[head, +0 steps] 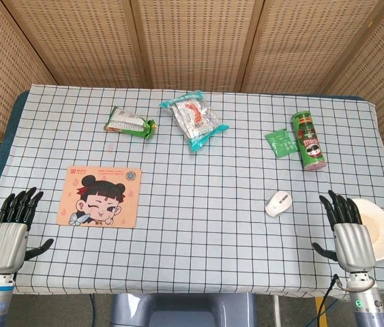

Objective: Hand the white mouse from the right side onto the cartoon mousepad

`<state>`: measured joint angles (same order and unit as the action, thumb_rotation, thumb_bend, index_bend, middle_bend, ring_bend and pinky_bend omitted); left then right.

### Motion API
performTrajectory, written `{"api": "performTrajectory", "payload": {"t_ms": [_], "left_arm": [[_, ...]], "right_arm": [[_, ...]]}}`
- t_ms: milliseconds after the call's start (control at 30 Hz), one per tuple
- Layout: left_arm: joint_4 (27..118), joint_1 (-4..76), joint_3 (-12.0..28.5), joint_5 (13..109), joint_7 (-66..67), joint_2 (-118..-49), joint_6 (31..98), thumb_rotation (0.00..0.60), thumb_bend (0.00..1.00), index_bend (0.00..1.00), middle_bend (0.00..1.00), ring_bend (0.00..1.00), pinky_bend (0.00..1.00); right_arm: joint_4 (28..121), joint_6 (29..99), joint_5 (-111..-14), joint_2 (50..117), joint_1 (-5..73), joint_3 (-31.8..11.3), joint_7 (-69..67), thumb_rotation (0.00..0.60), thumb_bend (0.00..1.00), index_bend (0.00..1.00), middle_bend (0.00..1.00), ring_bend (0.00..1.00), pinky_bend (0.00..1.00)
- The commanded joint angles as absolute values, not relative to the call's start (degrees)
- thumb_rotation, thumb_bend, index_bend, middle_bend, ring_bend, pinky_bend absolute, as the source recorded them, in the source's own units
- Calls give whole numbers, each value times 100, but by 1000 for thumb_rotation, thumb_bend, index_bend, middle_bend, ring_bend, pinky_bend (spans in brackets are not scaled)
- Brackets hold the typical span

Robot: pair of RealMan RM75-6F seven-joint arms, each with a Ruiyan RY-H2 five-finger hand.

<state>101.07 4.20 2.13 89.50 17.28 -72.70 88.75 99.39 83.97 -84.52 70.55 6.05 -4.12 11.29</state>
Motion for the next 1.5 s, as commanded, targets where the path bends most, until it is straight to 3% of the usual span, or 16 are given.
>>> {"api": "performTrajectory", "payload": {"t_ms": [33, 1033, 1233, 1500], "left_arm": [[10115, 415, 210, 8956, 1723, -7265, 8885, 600, 19, 0, 0, 0, 0], [10149, 429, 216, 8879, 1709, -7245, 8832, 600, 19, 0, 0, 0, 0], [10153, 431, 230, 8847, 1682, -7235, 8826, 600, 19, 0, 0, 0, 0], [10111, 469, 276, 8727, 1695, -7261, 8749, 600, 19, 0, 0, 0, 0]], "right_arm": [[9948, 8386, -8441, 7052, 605, -412, 1123, 600, 125, 59, 0, 0, 0], [9915, 8176, -8552, 7029, 690, -298, 1074, 600, 125, 68, 0, 0, 0], [9584, 8008, -8877, 7195, 910, -280, 920, 600, 125, 199, 40, 0, 17], [9224, 6904, -8425, 7428, 1622, -553, 1039, 600, 163, 306, 118, 8, 74]]}}
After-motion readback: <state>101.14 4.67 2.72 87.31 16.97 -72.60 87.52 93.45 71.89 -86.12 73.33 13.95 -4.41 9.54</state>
